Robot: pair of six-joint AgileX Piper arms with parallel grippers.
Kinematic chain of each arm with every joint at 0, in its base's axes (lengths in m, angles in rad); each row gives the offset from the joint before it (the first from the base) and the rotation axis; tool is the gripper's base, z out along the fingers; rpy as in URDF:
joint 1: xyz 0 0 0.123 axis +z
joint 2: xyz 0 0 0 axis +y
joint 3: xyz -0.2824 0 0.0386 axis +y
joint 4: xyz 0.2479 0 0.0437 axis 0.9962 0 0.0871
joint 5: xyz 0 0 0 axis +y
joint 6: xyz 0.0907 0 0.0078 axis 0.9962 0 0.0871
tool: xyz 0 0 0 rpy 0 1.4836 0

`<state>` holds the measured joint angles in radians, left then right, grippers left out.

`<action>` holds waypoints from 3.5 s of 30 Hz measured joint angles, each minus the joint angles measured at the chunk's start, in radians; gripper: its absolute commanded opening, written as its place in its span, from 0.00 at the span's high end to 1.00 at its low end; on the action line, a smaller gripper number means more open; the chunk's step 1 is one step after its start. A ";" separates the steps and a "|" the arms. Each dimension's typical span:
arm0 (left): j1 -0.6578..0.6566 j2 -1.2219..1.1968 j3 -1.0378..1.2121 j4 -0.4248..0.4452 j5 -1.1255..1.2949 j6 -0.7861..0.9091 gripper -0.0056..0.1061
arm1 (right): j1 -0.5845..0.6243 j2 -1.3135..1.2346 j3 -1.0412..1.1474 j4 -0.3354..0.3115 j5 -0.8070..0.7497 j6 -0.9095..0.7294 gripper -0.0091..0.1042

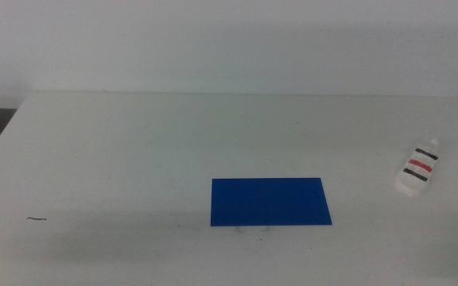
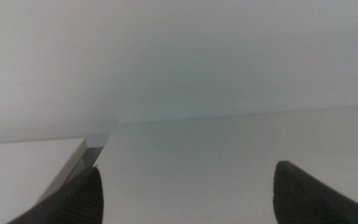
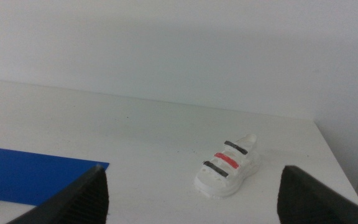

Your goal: Use one arm to grab the shoe from the table and place it on the mat.

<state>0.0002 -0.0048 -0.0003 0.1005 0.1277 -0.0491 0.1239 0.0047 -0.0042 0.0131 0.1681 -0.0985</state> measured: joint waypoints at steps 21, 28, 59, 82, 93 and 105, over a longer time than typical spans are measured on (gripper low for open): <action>0.000 0.000 0.000 0.000 0.000 0.000 0.11 | 0.000 0.907 -0.806 0.059 0.682 0.017 0.10; 0.000 0.000 0.000 0.000 0.000 0.000 0.11 | -0.002 1.339 -1.143 0.081 0.866 0.216 0.10; 0.000 0.000 0.000 0.000 0.000 0.000 0.11 | -0.135 2.054 -1.456 -0.118 0.620 0.787 0.11; 0.000 0.000 0.000 0.000 0.000 0.000 0.11 | 0.368 1.935 -1.504 -0.194 0.749 1.209 0.93; 0.000 0.000 0.000 0.000 0.000 0.000 0.11 | 0.505 2.058 -1.622 -0.182 0.823 1.324 0.93; 0.000 0.000 0.000 0.000 0.000 0.000 0.11 | 0.505 2.058 -1.624 -0.180 0.800 1.424 0.93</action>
<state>0.0002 -0.0048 -0.0003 0.1005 0.1277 -0.0491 0.6287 2.0628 -1.6287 -0.1666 0.9677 1.3257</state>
